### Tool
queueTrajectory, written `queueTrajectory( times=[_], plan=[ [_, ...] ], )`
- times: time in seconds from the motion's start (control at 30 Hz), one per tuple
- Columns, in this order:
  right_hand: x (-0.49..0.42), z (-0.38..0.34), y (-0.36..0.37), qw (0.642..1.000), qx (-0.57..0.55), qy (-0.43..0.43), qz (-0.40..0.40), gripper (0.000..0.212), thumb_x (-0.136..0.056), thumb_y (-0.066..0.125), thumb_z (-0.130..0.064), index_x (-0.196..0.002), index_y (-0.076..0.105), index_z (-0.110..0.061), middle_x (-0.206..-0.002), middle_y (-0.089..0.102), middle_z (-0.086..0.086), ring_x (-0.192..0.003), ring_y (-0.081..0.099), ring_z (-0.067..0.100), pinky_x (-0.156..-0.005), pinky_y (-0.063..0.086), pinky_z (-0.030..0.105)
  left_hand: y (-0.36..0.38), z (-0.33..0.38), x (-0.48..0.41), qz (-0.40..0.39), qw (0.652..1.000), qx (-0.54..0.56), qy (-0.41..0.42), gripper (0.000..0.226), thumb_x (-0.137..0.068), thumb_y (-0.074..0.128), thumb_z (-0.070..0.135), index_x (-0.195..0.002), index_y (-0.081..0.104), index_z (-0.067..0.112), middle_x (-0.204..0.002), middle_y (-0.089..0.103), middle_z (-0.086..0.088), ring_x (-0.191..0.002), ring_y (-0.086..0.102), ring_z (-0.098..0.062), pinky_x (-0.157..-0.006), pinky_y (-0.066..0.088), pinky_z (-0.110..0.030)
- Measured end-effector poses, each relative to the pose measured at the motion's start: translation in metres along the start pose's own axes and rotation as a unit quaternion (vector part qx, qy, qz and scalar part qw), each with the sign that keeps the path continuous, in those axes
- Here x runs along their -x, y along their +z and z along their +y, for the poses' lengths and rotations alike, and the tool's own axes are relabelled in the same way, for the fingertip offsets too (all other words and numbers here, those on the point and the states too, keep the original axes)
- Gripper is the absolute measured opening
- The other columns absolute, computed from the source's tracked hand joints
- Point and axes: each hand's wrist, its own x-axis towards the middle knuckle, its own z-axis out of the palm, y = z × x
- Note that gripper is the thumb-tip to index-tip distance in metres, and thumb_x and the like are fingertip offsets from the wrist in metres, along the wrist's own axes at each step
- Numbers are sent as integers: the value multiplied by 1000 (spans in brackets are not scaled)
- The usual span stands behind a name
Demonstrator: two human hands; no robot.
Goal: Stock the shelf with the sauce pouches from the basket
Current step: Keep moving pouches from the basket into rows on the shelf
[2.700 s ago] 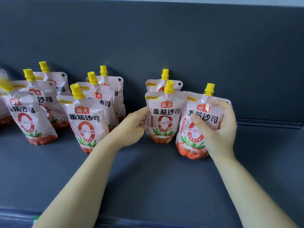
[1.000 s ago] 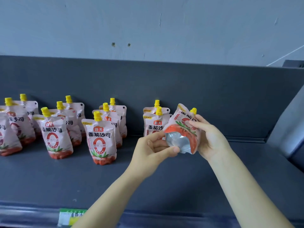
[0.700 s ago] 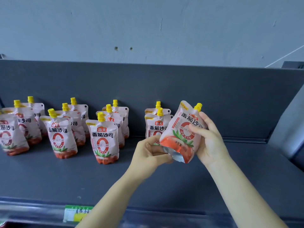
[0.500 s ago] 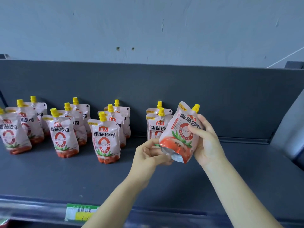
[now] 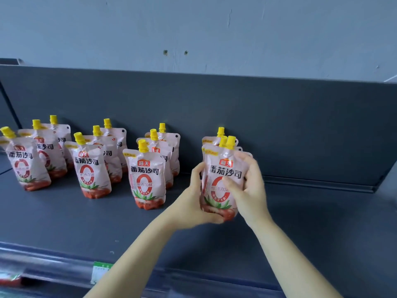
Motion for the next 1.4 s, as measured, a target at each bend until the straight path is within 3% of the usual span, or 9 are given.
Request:
queueTrajectory(
  times=[0.13, 0.33, 0.47, 0.57, 0.7, 0.8, 1.07, 1.2, 1.4],
  plan=[
    [1, 22, -6, 979, 172, -35, -104, 63, -89, 65, -2, -132, 42, -43, -133, 51, -18, -125, 53, 12, -96, 53, 38, 4, -34, -7, 37, 995, -89, 0, 130, -71, 82, 5, -132, -21, 57, -145, 37, 13, -125, 50, 0, -97, 50, -23],
    [-2, 39, -13, 951, 279, -31, -128, 110, -72, 83, -8, -135, 14, -66, -145, 33, -20, -126, 40, -14, -88, 47, 8, 2, -47, -18, 74, 986, -144, 24, 131, -72, 84, 13, -136, -22, 56, -122, 33, 48, -100, 52, 25, -87, 45, -6],
    [-4, 48, -16, 949, 287, -44, -121, 118, -70, 85, -8, -133, 8, -71, -136, 26, -21, -119, 36, -26, -82, 46, 4, 6, -48, -22, 108, 973, -202, 43, 132, -68, 87, 27, -137, -23, 52, -128, 39, 35, -113, 46, 19, -87, 40, 0],
    [-6, 48, -17, 935, 337, -75, -84, 125, -64, 90, -17, -138, 1, -65, -145, 11, -22, -120, 32, -25, -84, 50, 15, 6, -49, -23, 123, 959, -249, 47, 133, -67, 86, 37, -140, -23, 49, -137, 47, 21, -121, 53, 1, -91, 49, -16],
    [-6, 52, -19, 925, 358, -130, -14, 122, -64, 88, -33, -150, 2, -36, -158, -6, -4, -140, 30, 12, -93, 34, -1, 5, -43, -21, 185, 921, -334, 77, 126, -62, 78, 61, -150, -7, 30, -140, 50, 14, -120, 56, -8, -88, 54, -30],
    [-5, 52, -17, 922, 363, -131, -19, 111, -67, 76, -54, -150, 6, -31, -159, -2, 4, -145, 17, 12, -96, 27, -4, 3, -41, -19, 216, 907, -348, 100, 121, -65, 69, 69, -153, 5, 15, -145, 45, 6, -126, 50, -11, -94, 51, -32],
    [5, 25, -7, 891, 433, -117, 72, 98, -75, 65, -60, -149, 15, -22, -158, 9, 20, -147, 11, 12, -111, 29, 43, -1, -19, 7, 238, 821, -512, 81, 104, -70, 55, 77, -143, 36, 6, -145, 48, -11, -133, 46, -29, -105, 41, -39],
    [21, -21, 39, 844, 493, -125, 171, 92, -78, 72, -39, -148, 19, -13, -155, 16, 28, -142, 17, 42, -109, 24, 61, -24, 2, 53, 239, 774, -580, 87, 93, -77, 44, 78, -143, 43, 12, -145, 48, -14, -133, 46, -32, -104, 43, -46],
    [76, -74, 185, 846, 499, -186, 13, 78, -78, 71, -32, -145, 33, -19, -150, 30, 21, -139, 32, 39, -107, 36, 56, -115, 25, 186, 282, 709, -647, 7, 90, -76, 44, 74, -136, 52, 8, -142, 50, -20, -130, 49, -37, -100, 45, -47]
  ],
)
